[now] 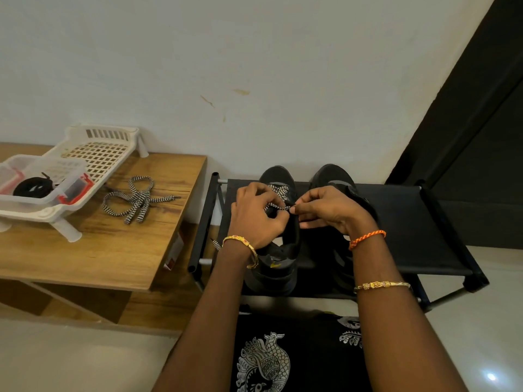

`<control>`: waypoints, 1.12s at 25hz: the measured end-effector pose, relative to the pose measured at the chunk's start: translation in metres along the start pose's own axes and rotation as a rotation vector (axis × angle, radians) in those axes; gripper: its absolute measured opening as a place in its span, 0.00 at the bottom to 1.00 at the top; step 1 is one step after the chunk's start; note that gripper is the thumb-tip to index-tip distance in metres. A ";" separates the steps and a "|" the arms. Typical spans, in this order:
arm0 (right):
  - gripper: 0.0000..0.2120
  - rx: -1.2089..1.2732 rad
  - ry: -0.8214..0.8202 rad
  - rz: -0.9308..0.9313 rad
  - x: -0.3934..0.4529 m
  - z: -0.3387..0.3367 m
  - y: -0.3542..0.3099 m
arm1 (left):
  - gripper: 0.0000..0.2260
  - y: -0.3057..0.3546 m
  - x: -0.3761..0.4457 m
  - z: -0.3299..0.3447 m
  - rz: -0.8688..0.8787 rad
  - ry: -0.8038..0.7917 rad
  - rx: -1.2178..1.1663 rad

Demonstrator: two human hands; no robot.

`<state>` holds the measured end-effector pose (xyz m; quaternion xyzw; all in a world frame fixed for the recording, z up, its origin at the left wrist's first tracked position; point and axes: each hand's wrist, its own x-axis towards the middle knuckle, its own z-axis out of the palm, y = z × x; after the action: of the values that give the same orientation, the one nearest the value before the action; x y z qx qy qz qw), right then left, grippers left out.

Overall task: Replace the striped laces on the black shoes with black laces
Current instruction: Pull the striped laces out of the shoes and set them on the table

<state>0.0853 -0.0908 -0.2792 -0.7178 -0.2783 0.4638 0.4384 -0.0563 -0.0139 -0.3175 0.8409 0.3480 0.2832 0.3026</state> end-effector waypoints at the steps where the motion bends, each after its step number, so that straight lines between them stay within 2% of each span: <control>1: 0.06 -0.011 0.002 -0.016 -0.002 0.002 0.001 | 0.05 0.001 0.001 0.000 0.015 -0.019 0.084; 4: 0.08 -0.108 0.017 -0.055 -0.003 0.008 0.005 | 0.04 0.001 0.004 -0.004 -0.038 -0.053 0.110; 6: 0.08 -0.140 0.023 -0.053 -0.003 0.009 0.004 | 0.03 0.002 0.002 -0.005 -0.093 -0.040 -0.023; 8: 0.07 -0.147 0.031 -0.042 -0.002 0.010 0.004 | 0.07 0.002 0.002 -0.008 -0.138 -0.016 -0.152; 11: 0.07 -0.127 0.043 -0.022 0.000 0.009 0.005 | 0.08 0.004 0.003 -0.015 -0.202 0.069 -0.445; 14: 0.08 -0.107 0.034 -0.005 0.001 0.008 0.005 | 0.05 0.004 0.009 -0.019 -0.334 0.224 -0.925; 16: 0.07 -0.109 0.031 0.007 0.000 0.007 0.005 | 0.08 0.005 0.007 -0.020 -0.368 0.218 -1.113; 17: 0.08 -0.106 0.029 0.016 -0.001 0.007 0.004 | 0.09 0.006 0.006 -0.018 -0.339 0.201 -1.022; 18: 0.08 -0.100 0.025 0.027 -0.001 0.007 0.004 | 0.08 0.006 0.004 -0.015 -0.280 0.163 -0.804; 21: 0.09 -0.089 0.000 0.049 -0.005 0.006 0.004 | 0.05 0.007 -0.002 -0.001 -0.067 0.014 0.055; 22: 0.10 -0.088 -0.006 0.052 -0.006 0.006 0.004 | 0.03 0.007 -0.003 0.001 -0.058 0.009 0.180; 24: 0.10 -0.083 -0.012 0.054 -0.006 0.006 0.004 | 0.02 0.007 -0.001 0.000 -0.081 0.011 0.211; 28: 0.09 -0.077 -0.032 0.063 -0.006 0.006 0.002 | 0.05 0.006 0.000 -0.002 -0.129 -0.017 0.089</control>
<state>0.0778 -0.0939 -0.2793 -0.7351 -0.2802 0.4776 0.3913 -0.0549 -0.0163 -0.3123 0.8318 0.4111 0.2402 0.2853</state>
